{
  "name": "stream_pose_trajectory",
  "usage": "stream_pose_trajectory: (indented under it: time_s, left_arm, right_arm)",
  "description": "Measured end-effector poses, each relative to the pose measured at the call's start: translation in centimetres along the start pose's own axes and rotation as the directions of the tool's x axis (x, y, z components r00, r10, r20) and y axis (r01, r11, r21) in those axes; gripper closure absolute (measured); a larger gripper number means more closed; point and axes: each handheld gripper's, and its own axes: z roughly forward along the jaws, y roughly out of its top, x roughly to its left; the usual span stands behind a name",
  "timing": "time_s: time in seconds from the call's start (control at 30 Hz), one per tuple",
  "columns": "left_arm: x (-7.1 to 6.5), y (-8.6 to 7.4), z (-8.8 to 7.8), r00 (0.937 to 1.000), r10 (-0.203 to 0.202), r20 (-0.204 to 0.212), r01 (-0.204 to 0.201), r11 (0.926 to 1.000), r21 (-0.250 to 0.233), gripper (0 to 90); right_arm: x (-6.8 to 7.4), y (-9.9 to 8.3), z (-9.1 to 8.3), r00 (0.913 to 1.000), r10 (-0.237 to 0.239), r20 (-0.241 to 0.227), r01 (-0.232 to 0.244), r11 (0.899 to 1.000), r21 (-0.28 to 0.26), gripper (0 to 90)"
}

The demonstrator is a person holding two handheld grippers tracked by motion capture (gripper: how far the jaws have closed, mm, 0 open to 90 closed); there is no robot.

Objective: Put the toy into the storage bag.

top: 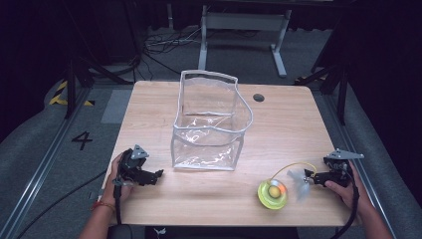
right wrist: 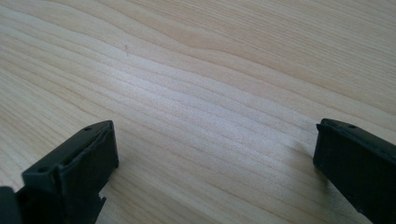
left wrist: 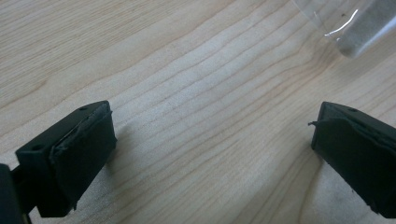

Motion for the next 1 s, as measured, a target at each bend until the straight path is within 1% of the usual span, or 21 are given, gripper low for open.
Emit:
stream_pose_trajectory:
  time_s: [0.07, 0.17, 0.23, 0.27, 0.3, 0.43, 0.53, 0.57, 0.6, 0.67, 0.7, 0.73, 0.77, 0.8, 0.83, 0.87, 0.93, 1.0]
  left_arm:
    - [0.0, 0.0, 0.0, 1.0, 0.002, -0.002, -0.002, 1.0, -0.005, 0.1]
    - [0.2, -0.2, -0.2, 0.9998, 0.017, 0.014, -0.017, 0.9999, -0.001, 0.3]
    - [0.2, -0.3, -0.2, 0.9997, 0.02, 0.013, -0.02, 0.9998, -0.002, 0.3]
    - [0.2, -0.3, -0.3, 0.9997, 0.022, 0.005, -0.022, 0.9997, -0.004, 0.3]
    - [0.2, -0.4, -0.3, 0.9998, 0.019, 0.008, -0.019, 0.9998, -0.005, 0.4]
    - [0.2, -0.4, -0.3, 0.9997, 0.021, 0.011, -0.021, 0.9998, -0.004, 0.5]
    - [0.0, -0.4, -0.3, 0.9999, 0.007, 0.012, -0.007, 1.0, -0.006, 0.6]
    - [0.1, -0.4, -0.3, 0.9999, 0.012, 0.009, -0.012, 0.9999, -0.003, 0.6]
    - [0.1, -0.4, -0.3, 0.9999, 0.008, 0.01, -0.008, 1.0, -0.005, 0.6]
    - [0.1, -0.4, -0.3, 0.9999, 0.01, 0.009, -0.01, 0.9999, -0.005, 0.5]
    - [0.1, -0.4, -0.3, 0.9999, 0.01, 0.009, -0.01, 0.9999, -0.005, 0.5]
    - [0.1, -0.4, -0.3, 0.9999, 0.01, 0.009, -0.01, 0.9999, -0.005, 0.5]
    - [0.1, -0.4, -0.3, 0.9999, 0.013, 0.009, -0.013, 0.9999, -0.004, 0.5]
    - [0.1, -0.4, -0.4, 0.9999, 0.012, 0.01, -0.012, 0.9999, -0.002, 0.5]
    - [0.1, -0.4, -0.3, 0.9999, 0.013, 0.009, -0.013, 0.9999, -0.003, 0.5]
    - [0.1, -0.4, -0.4, 0.9999, 0.009, 0.01, -0.009, 1.0, -0.002, 0.5]
    - [0.1, -0.4, -0.4, 0.9999, 0.008, 0.009, -0.008, 1.0, -0.002, 0.5]
    - [0.1, -0.4, -0.4, 0.9999, 0.009, 0.009, -0.009, 1.0, -0.001, 0.5]
  right_arm:
    - [-0.1, 0.0, 0.0, 1.0, -0.003, -0.003, 0.003, 1.0, 0.001, 0.1]
    - [-0.2, -0.1, -0.1, 0.9999, -0.014, -0.009, 0.014, 1.0, 0.005, 0.1]
    - [-0.3, -0.1, -0.2, 0.9999, -0.014, -0.01, 0.014, 1.0, 0.008, 0.1]
    - [-0.3, -0.1, -0.3, 0.9999, -0.012, -0.01, 0.012, 1.0, 0.017, 0.1]
    - [-0.5, -0.1, -0.3, 0.9997, -0.021, -0.015, 0.021, 1.0, 0.021, 0.1]
    - [-0.7, -0.1, -0.7, 0.9995, -0.026, -0.02, 0.027, 0.998, 0.051, 0.1]
    - [-0.9, -0.1, -0.9, 0.9989, -0.036, -0.029, 0.038, 0.997, 0.068, 0.1]
    - [-0.9, -0.1, -0.9, 0.9988, -0.039, -0.031, 0.041, 0.997, 0.073, 0.2]
    - [-0.9, -0.1, -0.9, 0.9986, -0.042, -0.033, 0.044, 0.996, 0.077, 0.5]
    - [-0.9, 0.0, -1.1, 0.9984, -0.042, -0.039, 0.045, 0.995, 0.087, 3.6]
    - [-0.9, 0.0, -1.2, 0.9981, -0.046, -0.041, 0.05, 0.995, 0.088, 8.0]
    - [-0.9, 0.0, -1.2, 0.9981, -0.046, -0.041, 0.05, 0.995, 0.088, 8.0]
    - [-0.9, 0.1, -1.5, 0.9977, -0.047, -0.049, 0.051, 0.994, 0.096, 15.7]
    - [-0.9, 0.3, -1.9, 0.9961, -0.058, -0.066, 0.065, 0.993, 0.096, 21.6]
    - [-0.8, 0.3, -2.2, 0.9952, -0.058, -0.079, 0.065, 0.993, 0.097, 18.1]
    - [-0.7, 0.4, -2.5, 0.9935, -0.066, -0.092, 0.076, 0.992, 0.103, 16.7]
    - [-0.5, 0.5, -3.0, 0.9896, -0.088, -0.114, 0.1, 0.99, 0.099, 21.5]
    - [-0.2, 0.8, -3.7, 0.9846, -0.105, -0.14, 0.12, 0.987, 0.104, 18.1]
